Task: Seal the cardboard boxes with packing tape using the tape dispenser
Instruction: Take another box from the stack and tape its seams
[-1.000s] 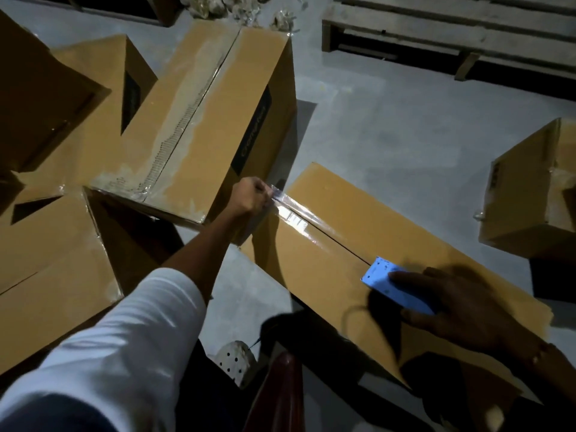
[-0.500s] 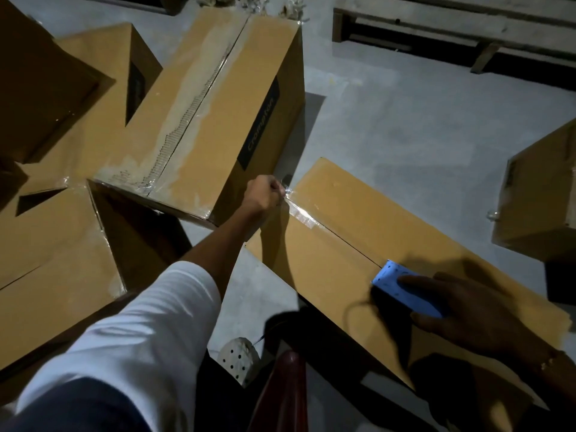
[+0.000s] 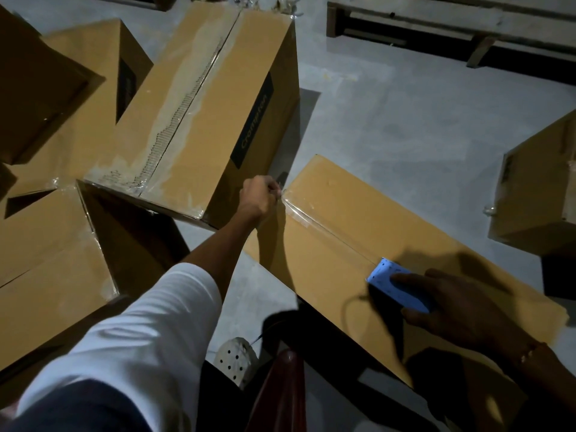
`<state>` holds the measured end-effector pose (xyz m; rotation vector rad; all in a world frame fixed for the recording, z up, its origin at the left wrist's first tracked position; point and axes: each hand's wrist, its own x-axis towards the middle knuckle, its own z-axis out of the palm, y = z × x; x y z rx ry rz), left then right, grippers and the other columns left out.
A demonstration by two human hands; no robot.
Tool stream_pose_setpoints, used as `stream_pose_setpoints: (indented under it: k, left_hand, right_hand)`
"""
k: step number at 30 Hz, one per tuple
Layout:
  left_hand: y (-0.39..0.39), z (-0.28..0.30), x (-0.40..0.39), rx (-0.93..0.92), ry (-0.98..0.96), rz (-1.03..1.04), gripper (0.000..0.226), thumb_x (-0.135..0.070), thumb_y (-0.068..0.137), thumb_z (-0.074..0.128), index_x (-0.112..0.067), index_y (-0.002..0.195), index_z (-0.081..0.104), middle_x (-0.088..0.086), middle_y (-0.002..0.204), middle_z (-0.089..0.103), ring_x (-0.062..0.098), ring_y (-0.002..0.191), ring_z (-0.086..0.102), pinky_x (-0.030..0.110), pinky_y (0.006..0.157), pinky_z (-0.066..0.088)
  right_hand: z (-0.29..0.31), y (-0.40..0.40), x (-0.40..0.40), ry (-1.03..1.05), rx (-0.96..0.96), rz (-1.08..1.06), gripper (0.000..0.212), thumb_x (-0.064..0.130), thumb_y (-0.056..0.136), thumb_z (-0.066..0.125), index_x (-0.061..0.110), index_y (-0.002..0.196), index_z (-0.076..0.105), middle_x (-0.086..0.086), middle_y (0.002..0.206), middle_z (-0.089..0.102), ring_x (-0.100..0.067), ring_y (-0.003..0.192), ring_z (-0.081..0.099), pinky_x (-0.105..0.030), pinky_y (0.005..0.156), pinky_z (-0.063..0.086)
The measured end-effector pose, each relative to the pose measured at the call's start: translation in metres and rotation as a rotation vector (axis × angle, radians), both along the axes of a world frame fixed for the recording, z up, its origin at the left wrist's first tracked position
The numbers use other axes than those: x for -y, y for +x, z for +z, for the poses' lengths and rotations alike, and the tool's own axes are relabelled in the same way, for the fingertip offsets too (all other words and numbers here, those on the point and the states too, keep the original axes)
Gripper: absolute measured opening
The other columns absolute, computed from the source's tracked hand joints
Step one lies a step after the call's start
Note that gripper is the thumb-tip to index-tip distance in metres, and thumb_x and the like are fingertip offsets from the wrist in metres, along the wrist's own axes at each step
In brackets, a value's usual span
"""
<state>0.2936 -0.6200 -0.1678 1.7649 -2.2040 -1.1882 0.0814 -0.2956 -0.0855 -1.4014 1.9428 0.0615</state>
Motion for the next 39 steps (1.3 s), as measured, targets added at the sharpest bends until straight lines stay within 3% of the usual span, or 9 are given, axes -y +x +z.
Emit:
stream_pose_setpoints:
  k: [2, 8, 12, 15, 23, 29, 33, 36, 39]
  left_hand:
    - [0.0, -0.004, -0.002, 0.038, -0.016, -0.018, 0.013, -0.008, 0.098, 0.058, -0.015, 0.099, 0.069, -0.002, 0.099, 0.062, 0.004, 0.083, 0.056, 0.009, 0.06, 0.04]
    - [-0.005, -0.004, -0.005, 0.144, -0.108, -0.077, 0.023, -0.008, 0.1, 0.055, -0.006, 0.118, 0.068, 0.008, 0.116, 0.061, 0.017, 0.101, 0.057, 0.032, 0.093, 0.051]
    - [-0.008, 0.001, -0.01, 0.337, -0.096, -0.177, 0.025, -0.018, 0.102, 0.053, -0.013, 0.124, 0.064, 0.01, 0.117, 0.064, 0.02, 0.094, 0.058, 0.034, 0.079, 0.048]
    - [-0.001, -0.002, -0.009, 0.449, -0.037, -0.155, 0.023, -0.03, 0.103, 0.053, -0.011, 0.111, 0.065, 0.01, 0.106, 0.066, 0.02, 0.083, 0.058, 0.035, 0.074, 0.05]
    - [-0.005, -0.003, -0.025, 0.216, -0.249, -0.233, 0.026, -0.039, 0.103, 0.052, -0.015, 0.098, 0.061, -0.002, 0.083, 0.057, 0.013, 0.078, 0.056, 0.026, 0.067, 0.041]
    - [-0.017, -0.012, -0.033, 0.24, -0.118, -0.244, 0.046, -0.045, 0.106, 0.037, -0.005, 0.115, 0.059, 0.016, 0.109, 0.064, 0.032, 0.103, 0.063, 0.043, 0.087, 0.051]
    - [-0.023, -0.019, -0.033, 0.305, 0.063, -0.282, 0.068, -0.057, 0.103, 0.031, -0.003, 0.146, 0.032, 0.022, 0.146, 0.044, 0.039, 0.131, 0.047, 0.049, 0.104, 0.042]
    - [-0.021, -0.025, -0.041, 0.411, -0.093, -0.329, 0.083, -0.06, 0.102, 0.024, -0.002, 0.158, 0.002, 0.021, 0.166, 0.006, 0.036, 0.153, 0.01, 0.05, 0.123, 0.014]
    - [-0.016, -0.03, -0.066, 0.406, -0.291, -0.34, 0.083, -0.06, 0.102, 0.017, 0.0, 0.158, -0.001, 0.021, 0.166, -0.004, 0.034, 0.154, -0.004, 0.049, 0.125, 0.006]
  right_hand:
    - [-0.003, 0.0, 0.001, -0.003, 0.004, -0.009, 0.068, 0.056, 0.081, 0.069, 0.043, 0.143, 0.044, 0.011, 0.101, 0.051, -0.01, 0.088, 0.057, -0.027, 0.072, 0.046]
    - [-0.01, 0.0, 0.004, 0.004, -0.012, -0.001, 0.068, 0.058, 0.08, 0.068, 0.044, 0.142, 0.044, 0.011, 0.106, 0.053, -0.013, 0.095, 0.06, -0.029, 0.076, 0.048]
    - [-0.013, 0.001, 0.004, 0.007, -0.019, -0.006, 0.067, 0.058, 0.079, 0.069, 0.045, 0.141, 0.045, 0.013, 0.101, 0.047, -0.014, 0.1, 0.06, -0.029, 0.076, 0.044]
    - [-0.015, 0.003, 0.003, 0.012, -0.014, -0.031, 0.067, 0.057, 0.079, 0.069, 0.045, 0.14, 0.046, 0.013, 0.1, 0.046, -0.015, 0.101, 0.059, -0.03, 0.078, 0.044]
    - [-0.015, 0.003, 0.004, 0.015, -0.018, -0.05, 0.065, 0.055, 0.079, 0.068, 0.044, 0.14, 0.046, 0.007, 0.11, 0.052, -0.018, 0.107, 0.058, -0.031, 0.082, 0.043]
    - [-0.013, 0.006, 0.004, 0.002, -0.048, -0.065, 0.064, 0.057, 0.08, 0.066, 0.046, 0.14, 0.045, 0.006, 0.116, 0.054, -0.02, 0.107, 0.058, -0.028, 0.076, 0.036]
    - [-0.011, 0.006, 0.006, -0.001, -0.013, -0.09, 0.064, 0.055, 0.08, 0.067, 0.045, 0.139, 0.046, 0.004, 0.118, 0.054, -0.02, 0.106, 0.058, -0.028, 0.075, 0.035]
    - [-0.007, 0.006, 0.006, 0.0, -0.022, -0.087, 0.065, 0.055, 0.081, 0.067, 0.044, 0.141, 0.045, 0.004, 0.118, 0.054, -0.019, 0.109, 0.056, -0.027, 0.075, 0.033]
    - [0.0, 0.008, 0.01, 0.018, -0.067, -0.035, 0.065, 0.057, 0.083, 0.064, 0.041, 0.143, 0.044, 0.003, 0.116, 0.053, -0.021, 0.112, 0.054, -0.03, 0.079, 0.035]
